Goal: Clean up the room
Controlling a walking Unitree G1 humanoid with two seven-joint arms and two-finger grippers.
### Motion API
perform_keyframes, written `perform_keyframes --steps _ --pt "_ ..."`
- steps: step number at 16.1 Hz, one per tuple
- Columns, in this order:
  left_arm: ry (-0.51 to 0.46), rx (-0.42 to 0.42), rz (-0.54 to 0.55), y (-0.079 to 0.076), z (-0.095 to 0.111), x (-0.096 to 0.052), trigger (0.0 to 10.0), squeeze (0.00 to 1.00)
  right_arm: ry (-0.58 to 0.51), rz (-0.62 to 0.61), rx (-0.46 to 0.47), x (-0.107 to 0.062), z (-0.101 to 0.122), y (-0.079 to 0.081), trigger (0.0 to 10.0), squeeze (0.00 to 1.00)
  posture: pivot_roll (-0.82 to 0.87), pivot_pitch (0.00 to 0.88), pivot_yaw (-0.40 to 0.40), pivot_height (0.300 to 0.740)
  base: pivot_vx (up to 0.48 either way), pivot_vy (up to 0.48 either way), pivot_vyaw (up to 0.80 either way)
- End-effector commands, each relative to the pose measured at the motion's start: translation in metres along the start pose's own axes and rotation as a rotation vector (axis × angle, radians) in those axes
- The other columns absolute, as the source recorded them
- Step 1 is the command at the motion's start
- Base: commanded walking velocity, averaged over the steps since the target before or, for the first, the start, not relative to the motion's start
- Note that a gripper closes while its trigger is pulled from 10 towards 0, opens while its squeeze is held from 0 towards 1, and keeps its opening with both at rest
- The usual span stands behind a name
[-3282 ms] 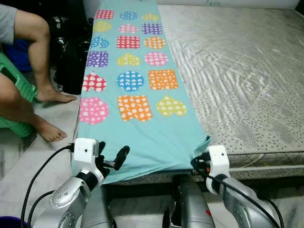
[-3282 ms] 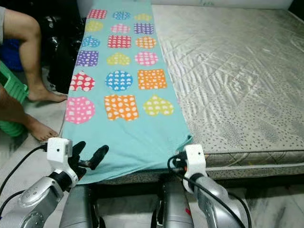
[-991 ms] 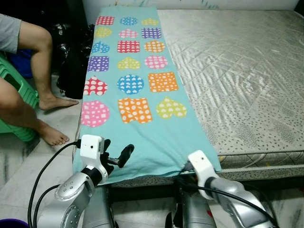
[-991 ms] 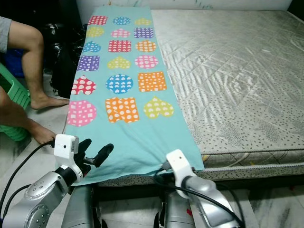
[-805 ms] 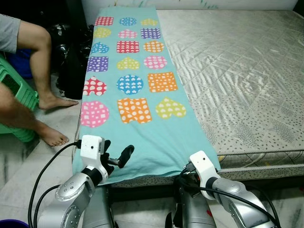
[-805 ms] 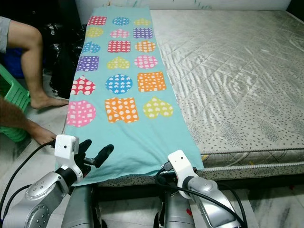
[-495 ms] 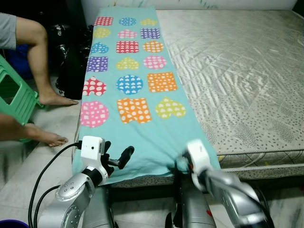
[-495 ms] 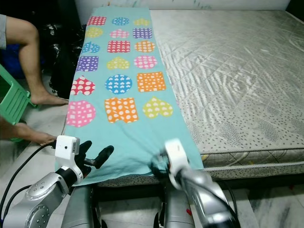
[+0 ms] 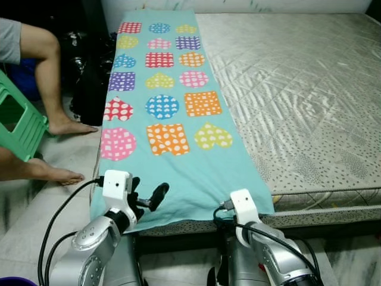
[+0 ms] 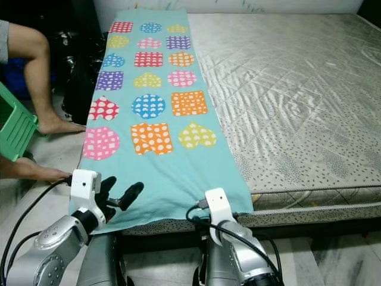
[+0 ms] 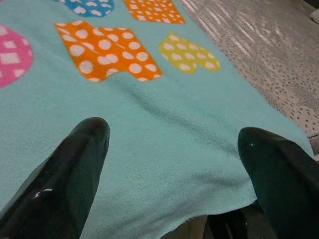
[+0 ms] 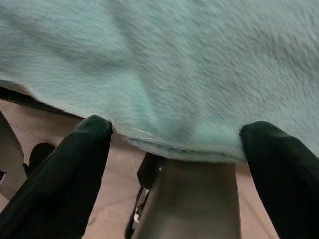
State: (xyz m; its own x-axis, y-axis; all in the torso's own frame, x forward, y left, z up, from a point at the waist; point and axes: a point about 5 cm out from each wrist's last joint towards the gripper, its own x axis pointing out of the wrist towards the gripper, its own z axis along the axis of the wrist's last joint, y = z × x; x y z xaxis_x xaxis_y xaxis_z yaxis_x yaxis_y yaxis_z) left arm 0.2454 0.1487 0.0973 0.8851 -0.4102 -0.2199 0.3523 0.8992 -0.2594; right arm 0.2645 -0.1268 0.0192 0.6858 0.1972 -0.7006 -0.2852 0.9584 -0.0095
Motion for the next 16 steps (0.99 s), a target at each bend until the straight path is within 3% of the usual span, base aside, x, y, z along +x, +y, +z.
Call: perform_keyframes --steps 1,3,6,9,12,13,15,16 --pt "0.017 0.002 -0.003 0.002 -0.002 0.000 10.0 0.00 0.024 -0.006 -0.004 0.002 -0.001 -0.003 10.0 0.00 -0.05 0.101 -0.019 0.542 0.000 0.000 0.00" --pt "0.021 0.004 -0.004 0.002 -0.003 0.001 10.0 0.00 0.076 0.035 -0.052 0.003 -0.009 -0.001 10.0 0.00 -0.06 0.099 -0.020 0.542 0.000 0.000 0.00" --pt "0.025 0.011 -0.005 0.003 -0.002 0.003 10.0 0.00 0.101 0.045 -0.142 0.000 -0.013 -0.010 10.0 0.00 -0.06 0.101 -0.018 0.542 0.000 0.000 0.00" --pt "0.030 0.012 -0.003 0.003 -0.003 0.004 10.0 0.00 0.082 0.030 -0.202 -0.023 -0.014 -0.037 10.0 0.00 -0.07 0.100 -0.016 0.542 0.000 0.000 0.00" --pt "0.031 0.012 0.000 0.005 -0.004 0.003 10.0 0.00 0.046 -0.005 -0.207 -0.037 -0.012 -0.052 10.0 0.00 -0.08 0.093 -0.012 0.542 0.000 0.000 0.00" --pt "0.013 0.008 0.009 0.006 -0.002 0.003 10.0 0.00 -0.078 -0.015 -0.166 -0.042 0.006 -0.054 10.0 0.00 -0.09 0.086 -0.008 0.542 0.000 0.000 0.00" --pt "-0.008 0.004 0.011 0.006 0.000 0.004 10.0 0.00 -0.188 -0.015 -0.112 -0.045 0.021 -0.051 10.0 0.00 -0.09 0.077 -0.007 0.542 0.000 0.000 0.00" --pt "-0.051 -0.004 0.026 0.005 0.005 0.006 10.0 0.00 -0.325 -0.019 -0.045 -0.048 0.040 -0.047 10.0 0.00 -0.09 0.066 -0.008 0.542 0.000 0.000 0.00"
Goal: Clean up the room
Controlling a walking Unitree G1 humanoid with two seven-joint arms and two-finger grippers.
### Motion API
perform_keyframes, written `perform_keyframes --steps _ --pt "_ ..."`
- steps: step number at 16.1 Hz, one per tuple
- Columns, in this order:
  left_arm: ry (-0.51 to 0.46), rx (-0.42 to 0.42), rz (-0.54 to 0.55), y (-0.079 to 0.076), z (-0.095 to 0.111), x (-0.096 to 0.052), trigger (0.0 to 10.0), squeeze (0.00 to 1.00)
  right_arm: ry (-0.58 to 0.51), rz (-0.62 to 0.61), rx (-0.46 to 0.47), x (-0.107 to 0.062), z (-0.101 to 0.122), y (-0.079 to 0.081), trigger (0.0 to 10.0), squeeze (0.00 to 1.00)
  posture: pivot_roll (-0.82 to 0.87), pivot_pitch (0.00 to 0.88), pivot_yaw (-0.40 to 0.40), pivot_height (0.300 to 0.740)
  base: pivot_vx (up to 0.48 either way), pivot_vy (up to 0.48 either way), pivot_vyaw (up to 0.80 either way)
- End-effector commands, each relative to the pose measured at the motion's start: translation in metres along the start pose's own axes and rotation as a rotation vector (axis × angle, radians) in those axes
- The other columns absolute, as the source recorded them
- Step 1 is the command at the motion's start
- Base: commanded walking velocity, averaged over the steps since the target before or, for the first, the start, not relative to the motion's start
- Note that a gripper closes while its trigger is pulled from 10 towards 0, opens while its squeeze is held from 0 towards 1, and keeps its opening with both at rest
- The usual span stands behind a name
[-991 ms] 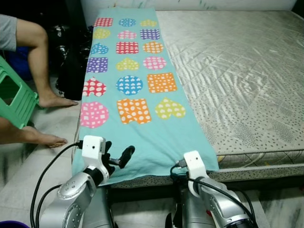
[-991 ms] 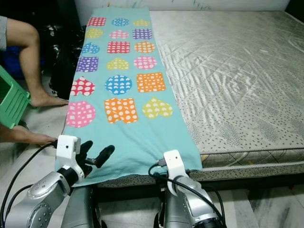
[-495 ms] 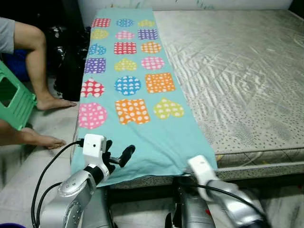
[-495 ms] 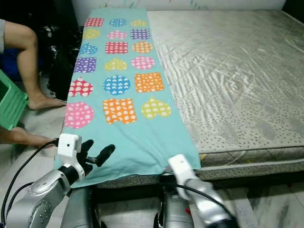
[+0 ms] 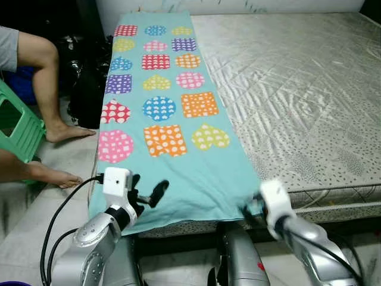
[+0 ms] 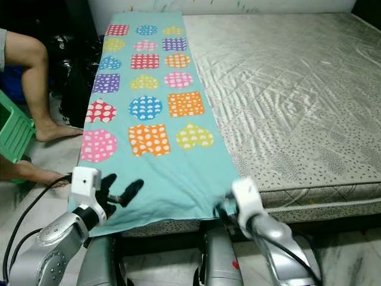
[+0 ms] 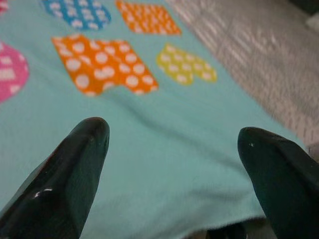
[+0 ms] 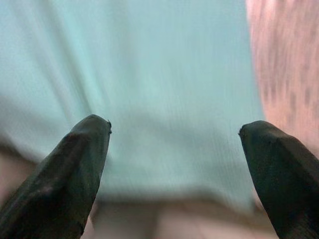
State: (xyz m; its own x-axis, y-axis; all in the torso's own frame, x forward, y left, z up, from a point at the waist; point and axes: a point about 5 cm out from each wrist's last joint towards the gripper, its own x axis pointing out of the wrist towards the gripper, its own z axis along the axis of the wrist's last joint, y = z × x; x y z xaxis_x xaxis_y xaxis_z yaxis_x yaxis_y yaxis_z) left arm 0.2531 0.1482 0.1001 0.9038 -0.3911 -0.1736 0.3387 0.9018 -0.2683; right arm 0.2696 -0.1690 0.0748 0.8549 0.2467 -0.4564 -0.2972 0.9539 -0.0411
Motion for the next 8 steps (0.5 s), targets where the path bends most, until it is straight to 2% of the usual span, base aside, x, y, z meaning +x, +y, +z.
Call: perform_keyframes --steps 1,3,4,5,8 --pt "-0.026 0.006 0.029 0.004 0.003 0.001 10.0 0.00 -0.127 -0.025 0.029 -0.001 0.020 0.000 10.0 0.00 -0.09 0.060 -0.006 0.542 0.000 0.000 0.00" --pt "-0.053 -0.002 0.053 0.006 0.006 0.001 10.0 0.00 -0.210 -0.022 0.075 0.000 0.033 0.007 10.0 0.00 -0.09 0.042 0.004 0.542 0.000 0.000 0.00" --pt "-0.082 -0.005 0.078 0.011 0.009 0.003 10.0 0.00 -0.302 -0.035 0.133 0.000 0.046 0.012 10.0 0.00 -0.09 0.021 0.016 0.542 0.000 0.000 0.00" --pt "-0.094 -0.005 0.090 0.013 0.011 0.005 10.0 0.00 -0.340 -0.044 0.166 0.000 0.051 0.014 10.0 0.00 -0.09 0.008 0.023 0.542 0.000 0.000 0.00" --pt "-0.135 -0.023 0.121 0.020 0.016 0.010 10.0 0.00 -0.429 -0.072 0.196 -0.001 0.065 0.013 10.0 0.00 -0.10 0.000 0.031 0.542 0.000 0.000 0.00"
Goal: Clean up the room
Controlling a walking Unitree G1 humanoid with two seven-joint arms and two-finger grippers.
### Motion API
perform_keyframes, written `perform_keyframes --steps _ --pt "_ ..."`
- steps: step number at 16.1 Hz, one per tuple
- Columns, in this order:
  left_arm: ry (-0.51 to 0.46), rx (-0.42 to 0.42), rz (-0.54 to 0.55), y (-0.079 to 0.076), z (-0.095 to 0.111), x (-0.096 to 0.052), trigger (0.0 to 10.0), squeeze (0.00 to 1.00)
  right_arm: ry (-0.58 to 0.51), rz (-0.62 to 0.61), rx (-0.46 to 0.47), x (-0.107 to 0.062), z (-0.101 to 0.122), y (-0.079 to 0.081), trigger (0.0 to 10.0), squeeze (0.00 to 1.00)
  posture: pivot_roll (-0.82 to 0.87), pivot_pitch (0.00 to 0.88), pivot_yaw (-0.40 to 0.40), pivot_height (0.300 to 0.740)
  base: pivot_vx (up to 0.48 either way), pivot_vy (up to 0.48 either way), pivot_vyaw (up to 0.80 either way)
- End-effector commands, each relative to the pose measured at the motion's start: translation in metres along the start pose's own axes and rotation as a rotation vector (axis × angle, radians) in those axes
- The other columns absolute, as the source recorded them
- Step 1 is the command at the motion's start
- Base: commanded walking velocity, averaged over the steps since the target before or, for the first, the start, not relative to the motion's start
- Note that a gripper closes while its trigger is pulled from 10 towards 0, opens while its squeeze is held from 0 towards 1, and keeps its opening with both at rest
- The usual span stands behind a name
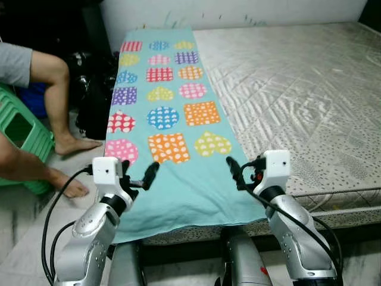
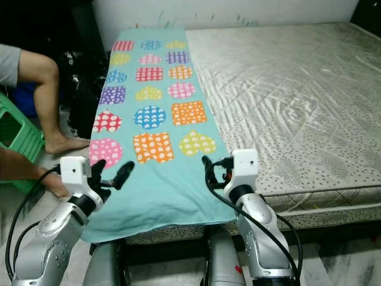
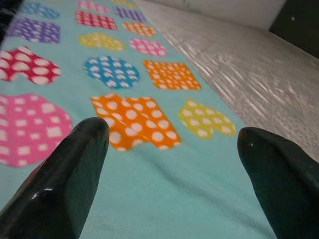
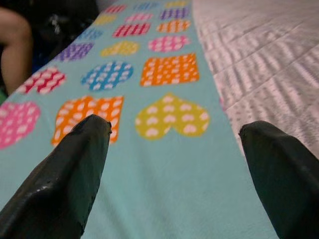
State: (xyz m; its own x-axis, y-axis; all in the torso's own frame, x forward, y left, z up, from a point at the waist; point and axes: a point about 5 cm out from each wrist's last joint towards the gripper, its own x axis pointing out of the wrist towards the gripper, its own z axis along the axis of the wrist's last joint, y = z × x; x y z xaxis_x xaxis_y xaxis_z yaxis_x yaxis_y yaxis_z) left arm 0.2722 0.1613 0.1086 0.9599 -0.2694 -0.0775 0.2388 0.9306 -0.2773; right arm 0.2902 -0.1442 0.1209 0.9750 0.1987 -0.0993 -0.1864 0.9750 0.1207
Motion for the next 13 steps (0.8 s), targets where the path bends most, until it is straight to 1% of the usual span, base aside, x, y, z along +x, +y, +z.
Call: perform_keyframes --steps 1,2,3,5,7,8,9,13 --pt "-0.016 -0.006 0.027 0.005 0.001 0.001 10.0 0.00 -0.086 -0.004 0.027 0.004 0.018 -0.001 10.0 0.00 -0.10 0.000 0.031 0.542 0.000 0.000 0.00" --pt "-0.021 -0.007 0.031 0.005 0.001 0.003 10.0 0.00 -0.130 0.003 0.030 0.010 0.030 0.001 10.0 0.00 -0.11 0.000 0.032 0.542 0.000 0.000 0.00" --pt "-0.024 -0.009 0.032 0.005 0.001 0.003 10.0 0.00 -0.146 0.010 0.039 0.013 0.034 0.002 10.0 0.00 -0.11 0.000 0.032 0.542 0.000 0.000 0.00" --pt "-0.031 -0.011 0.032 0.005 0.000 0.004 10.0 0.00 -0.177 0.027 0.042 0.018 0.042 0.005 10.0 0.00 -0.11 0.000 0.022 0.561 0.000 0.000 0.00" --pt "-0.038 -0.012 0.036 0.005 0.000 0.004 10.0 0.00 -0.199 0.042 0.045 0.021 0.050 0.007 10.0 0.00 -0.10 0.000 0.014 0.589 0.000 0.000 0.00" --pt "-0.037 -0.015 0.044 0.006 -0.001 0.004 10.0 0.00 -0.207 0.052 0.040 0.023 0.053 0.007 10.0 0.00 -0.10 0.000 0.017 0.604 0.000 0.000 0.00" --pt "-0.037 -0.015 0.044 0.006 -0.002 0.004 10.0 0.00 -0.208 0.054 0.038 0.023 0.053 0.007 10.0 0.00 -0.10 0.000 0.019 0.609 0.000 0.000 0.00" --pt "-0.037 -0.015 0.044 0.006 -0.002 0.004 10.0 0.00 -0.208 0.054 0.038 0.023 0.053 0.007 10.0 0.00 -0.10 0.000 0.019 0.609 0.000 0.000 0.00"
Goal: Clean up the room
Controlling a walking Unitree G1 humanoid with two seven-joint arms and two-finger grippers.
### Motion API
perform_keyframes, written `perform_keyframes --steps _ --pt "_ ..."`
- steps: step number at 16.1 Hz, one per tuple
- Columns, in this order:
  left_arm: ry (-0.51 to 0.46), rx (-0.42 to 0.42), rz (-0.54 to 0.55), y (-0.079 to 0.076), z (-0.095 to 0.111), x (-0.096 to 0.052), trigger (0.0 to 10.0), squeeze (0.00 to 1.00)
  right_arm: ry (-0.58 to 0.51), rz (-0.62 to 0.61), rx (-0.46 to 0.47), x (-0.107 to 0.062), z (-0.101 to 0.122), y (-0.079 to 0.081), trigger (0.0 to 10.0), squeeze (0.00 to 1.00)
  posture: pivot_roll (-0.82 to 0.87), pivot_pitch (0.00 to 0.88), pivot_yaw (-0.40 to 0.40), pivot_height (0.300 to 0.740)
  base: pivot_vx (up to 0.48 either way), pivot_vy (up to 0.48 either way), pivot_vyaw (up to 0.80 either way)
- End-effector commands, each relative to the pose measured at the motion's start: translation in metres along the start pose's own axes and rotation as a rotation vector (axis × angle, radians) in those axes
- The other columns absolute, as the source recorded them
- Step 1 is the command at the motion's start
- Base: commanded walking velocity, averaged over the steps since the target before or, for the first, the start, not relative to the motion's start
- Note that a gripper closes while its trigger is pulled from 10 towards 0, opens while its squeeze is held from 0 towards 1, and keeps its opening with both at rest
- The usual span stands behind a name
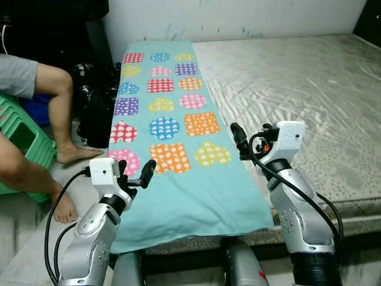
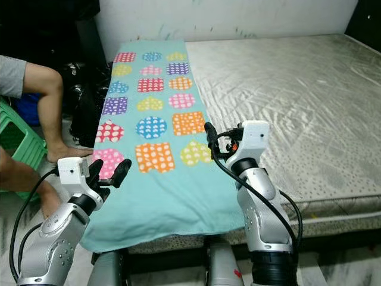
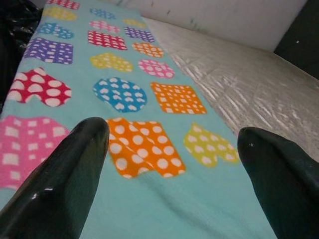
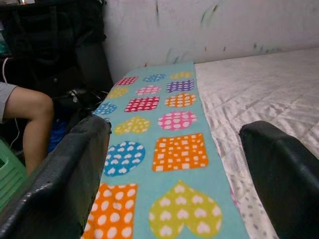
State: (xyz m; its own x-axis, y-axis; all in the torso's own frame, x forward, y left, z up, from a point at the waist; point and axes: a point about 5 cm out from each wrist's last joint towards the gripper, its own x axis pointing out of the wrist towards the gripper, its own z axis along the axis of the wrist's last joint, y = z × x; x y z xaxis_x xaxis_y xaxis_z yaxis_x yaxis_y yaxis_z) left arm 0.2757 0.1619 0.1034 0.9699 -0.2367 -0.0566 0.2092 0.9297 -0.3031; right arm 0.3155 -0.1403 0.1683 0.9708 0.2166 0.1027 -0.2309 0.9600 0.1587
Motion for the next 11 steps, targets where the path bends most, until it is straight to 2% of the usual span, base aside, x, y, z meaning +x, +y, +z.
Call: perform_keyframes --steps 1,11 --pt "-0.007 0.014 0.017 0.0031 0.0026 0.0005 10.0 0.00 -0.010 0.007 0.000 0.0027 0.0027 0.0021 10.0 0.00 -0.10 0.000 0.019 0.609 0.000 0.000 0.00" --pt "-0.007 0.014 0.017 0.0031 0.0026 0.0005 10.0 0.00 -0.010 0.007 0.000 0.0027 0.0027 0.0021 10.0 0.00 -0.10 0.000 0.019 0.609 0.000 0.000 0.00"
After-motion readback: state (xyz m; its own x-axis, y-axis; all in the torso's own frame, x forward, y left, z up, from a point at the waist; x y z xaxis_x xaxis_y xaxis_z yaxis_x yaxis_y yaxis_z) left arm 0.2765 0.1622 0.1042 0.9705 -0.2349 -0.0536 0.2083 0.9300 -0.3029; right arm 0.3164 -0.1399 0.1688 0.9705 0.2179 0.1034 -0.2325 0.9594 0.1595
